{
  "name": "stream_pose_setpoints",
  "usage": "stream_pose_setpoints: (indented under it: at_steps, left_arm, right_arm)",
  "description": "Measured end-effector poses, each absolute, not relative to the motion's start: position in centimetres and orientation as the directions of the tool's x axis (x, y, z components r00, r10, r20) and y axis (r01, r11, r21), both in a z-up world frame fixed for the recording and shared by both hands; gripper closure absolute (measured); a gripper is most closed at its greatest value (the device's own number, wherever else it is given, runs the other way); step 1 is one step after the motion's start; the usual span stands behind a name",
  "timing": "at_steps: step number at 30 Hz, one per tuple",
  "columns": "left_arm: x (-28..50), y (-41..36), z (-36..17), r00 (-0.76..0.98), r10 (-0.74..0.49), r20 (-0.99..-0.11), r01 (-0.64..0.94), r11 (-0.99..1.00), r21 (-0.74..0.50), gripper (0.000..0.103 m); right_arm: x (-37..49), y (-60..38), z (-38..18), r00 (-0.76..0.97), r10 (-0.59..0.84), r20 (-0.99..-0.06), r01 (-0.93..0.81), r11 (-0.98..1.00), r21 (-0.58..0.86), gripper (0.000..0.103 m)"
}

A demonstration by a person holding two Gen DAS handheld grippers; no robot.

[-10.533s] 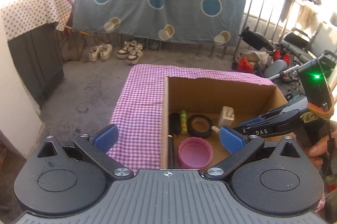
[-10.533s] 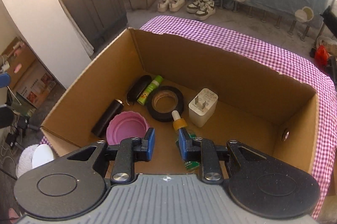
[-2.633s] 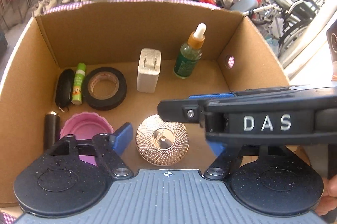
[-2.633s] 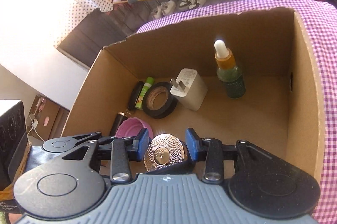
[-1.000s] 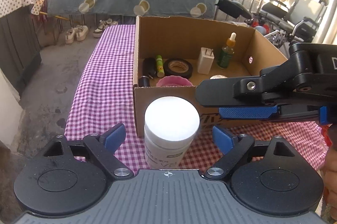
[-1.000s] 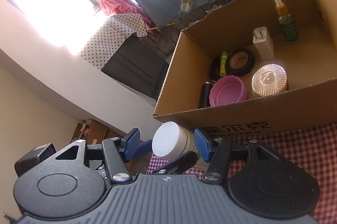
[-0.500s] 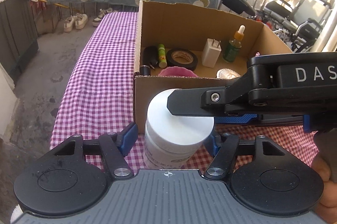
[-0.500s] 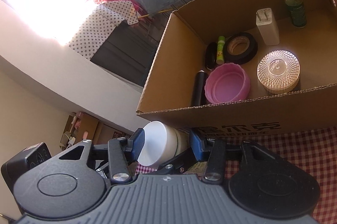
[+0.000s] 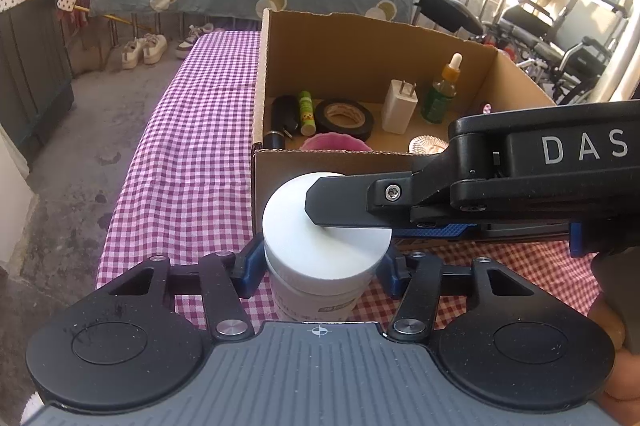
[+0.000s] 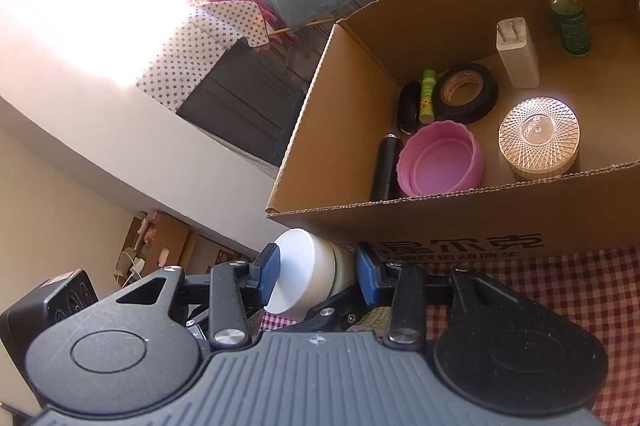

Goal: Organize rigid objects
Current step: 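Reach the right gripper to the white pill bottle and close on its lid, then carry the white pill bottle into the box and open the right gripper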

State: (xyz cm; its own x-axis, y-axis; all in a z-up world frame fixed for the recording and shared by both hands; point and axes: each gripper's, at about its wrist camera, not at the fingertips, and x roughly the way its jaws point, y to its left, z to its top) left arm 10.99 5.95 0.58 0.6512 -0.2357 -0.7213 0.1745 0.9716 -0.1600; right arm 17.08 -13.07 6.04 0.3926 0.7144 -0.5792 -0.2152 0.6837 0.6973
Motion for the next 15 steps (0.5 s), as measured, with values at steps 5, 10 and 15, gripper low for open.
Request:
stream_pose_setpoints:
  at_steps: [5, 10, 15]
  left_arm:
    - [10.4, 5.8, 1.2, 0.662, -0.231, -0.713, 0.177, 0.973, -0.150, 0.049]
    - [9.5, 5.6, 2.1, 0.680, -0.229, -0.697, 0.182, 0.973, -0.142, 0.050]
    - [8.4, 5.0, 3.5, 0.705, -0.227, -0.672, 0.193, 0.973, -0.126, 0.050]
  right_arm:
    - [16.5, -13.2, 6.5, 0.399, 0.718, -0.570, -0.224, 0.679, 0.699, 0.060]
    - [15.5, -13.6, 7.5, 0.415, 0.723, -0.553, -0.242, 0.673, 0.698, 0.060]
    - [14.2, -14.1, 9.1, 0.441, 0.727, -0.526, -0.269, 0.666, 0.695, 0.060]
